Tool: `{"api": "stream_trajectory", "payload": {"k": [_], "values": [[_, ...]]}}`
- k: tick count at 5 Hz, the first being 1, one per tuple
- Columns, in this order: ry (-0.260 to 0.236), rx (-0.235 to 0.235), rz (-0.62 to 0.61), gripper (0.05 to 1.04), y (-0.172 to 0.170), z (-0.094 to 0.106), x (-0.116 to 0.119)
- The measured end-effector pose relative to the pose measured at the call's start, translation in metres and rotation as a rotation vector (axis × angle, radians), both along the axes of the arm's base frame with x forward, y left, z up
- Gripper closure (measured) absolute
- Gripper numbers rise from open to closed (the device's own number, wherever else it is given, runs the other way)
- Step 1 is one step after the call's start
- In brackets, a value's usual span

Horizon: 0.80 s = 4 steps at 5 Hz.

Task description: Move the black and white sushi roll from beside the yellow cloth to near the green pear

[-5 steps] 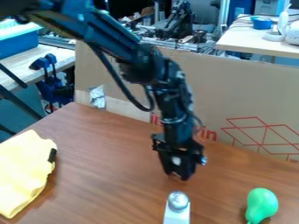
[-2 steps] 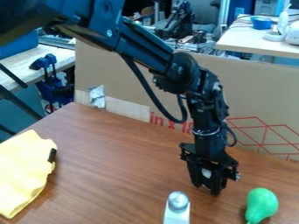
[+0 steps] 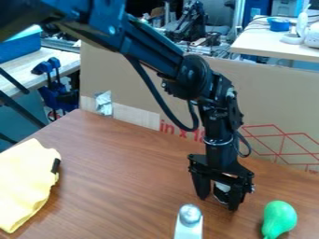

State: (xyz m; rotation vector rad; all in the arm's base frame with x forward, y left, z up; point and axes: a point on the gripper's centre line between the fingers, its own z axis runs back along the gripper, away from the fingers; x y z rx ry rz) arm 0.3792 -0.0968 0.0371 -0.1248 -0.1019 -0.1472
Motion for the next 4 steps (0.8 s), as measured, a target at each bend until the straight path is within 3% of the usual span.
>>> {"api": "stream_trajectory", "payload": {"k": [1,2,3,4], "values": [[-0.123,-0.05,0.025,0.081,-0.006,0.044,0.0],[-0.141,-0.068,0.016,0.081,-0.007,0.07,-0.013],[-0.097,-0.008,0.051,0.082,-0.002,0.091,-0.039],[0.017,0.183,0.255,0.081,0.013,0.112,-0.08]]}}
